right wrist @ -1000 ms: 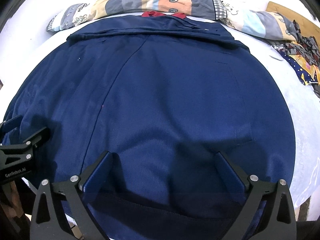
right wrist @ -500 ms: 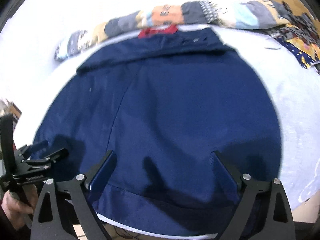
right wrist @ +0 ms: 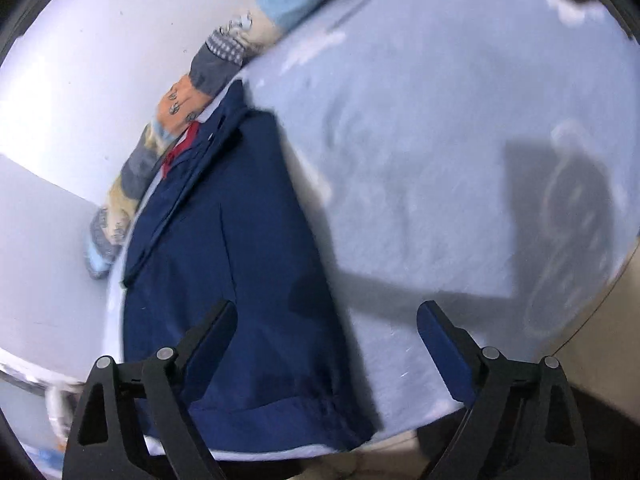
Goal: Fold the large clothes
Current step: 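Lift the hem with both grippers and fold it toward the red collar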
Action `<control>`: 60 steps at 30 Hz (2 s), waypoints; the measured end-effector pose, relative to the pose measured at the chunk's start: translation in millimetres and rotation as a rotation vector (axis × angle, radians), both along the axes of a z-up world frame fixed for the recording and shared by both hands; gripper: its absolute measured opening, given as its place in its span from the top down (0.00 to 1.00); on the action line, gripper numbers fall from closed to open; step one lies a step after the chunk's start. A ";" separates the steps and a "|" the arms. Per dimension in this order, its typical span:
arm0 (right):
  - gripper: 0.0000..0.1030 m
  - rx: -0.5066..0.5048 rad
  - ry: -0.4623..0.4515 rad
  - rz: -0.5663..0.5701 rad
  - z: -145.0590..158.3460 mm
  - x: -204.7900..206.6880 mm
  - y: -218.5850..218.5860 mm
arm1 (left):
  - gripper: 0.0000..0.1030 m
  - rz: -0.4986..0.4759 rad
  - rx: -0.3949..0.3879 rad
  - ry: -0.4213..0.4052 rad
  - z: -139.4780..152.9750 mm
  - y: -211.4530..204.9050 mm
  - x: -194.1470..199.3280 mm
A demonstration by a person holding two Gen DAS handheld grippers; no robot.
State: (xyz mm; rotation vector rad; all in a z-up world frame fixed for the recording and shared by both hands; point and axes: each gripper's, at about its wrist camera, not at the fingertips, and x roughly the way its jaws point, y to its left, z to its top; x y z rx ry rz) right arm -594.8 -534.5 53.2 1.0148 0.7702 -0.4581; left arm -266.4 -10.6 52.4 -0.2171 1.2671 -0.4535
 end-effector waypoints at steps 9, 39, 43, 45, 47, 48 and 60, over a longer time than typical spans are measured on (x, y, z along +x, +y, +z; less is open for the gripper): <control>0.14 0.052 0.082 0.224 -22.9 35.3 36.2 | 0.09 -0.099 0.020 0.022 -6.0 -19.7 -6.9; 0.53 0.046 0.058 0.356 -20.4 51.1 65.1 | 0.08 -0.158 0.254 -0.065 -13.7 -60.2 -10.6; 0.57 0.030 0.058 0.378 -21.7 53.7 70.0 | 0.41 -0.220 0.248 -0.117 -8.3 -70.9 -16.8; 0.70 0.001 0.058 0.410 -17.8 58.1 77.3 | 0.65 -0.248 0.263 -0.158 -1.9 -76.0 -25.1; 0.74 -0.011 0.042 0.417 -13.7 59.0 79.5 | 0.72 -0.252 0.219 -0.155 1.3 -75.5 -22.5; 0.77 -0.003 0.032 0.415 -13.0 58.6 78.5 | 0.73 -0.244 0.197 -0.148 1.8 -73.9 -19.2; 0.79 0.018 0.039 0.401 -13.7 58.5 76.1 | 0.47 -0.247 0.190 -0.108 -9.2 -68.2 -19.7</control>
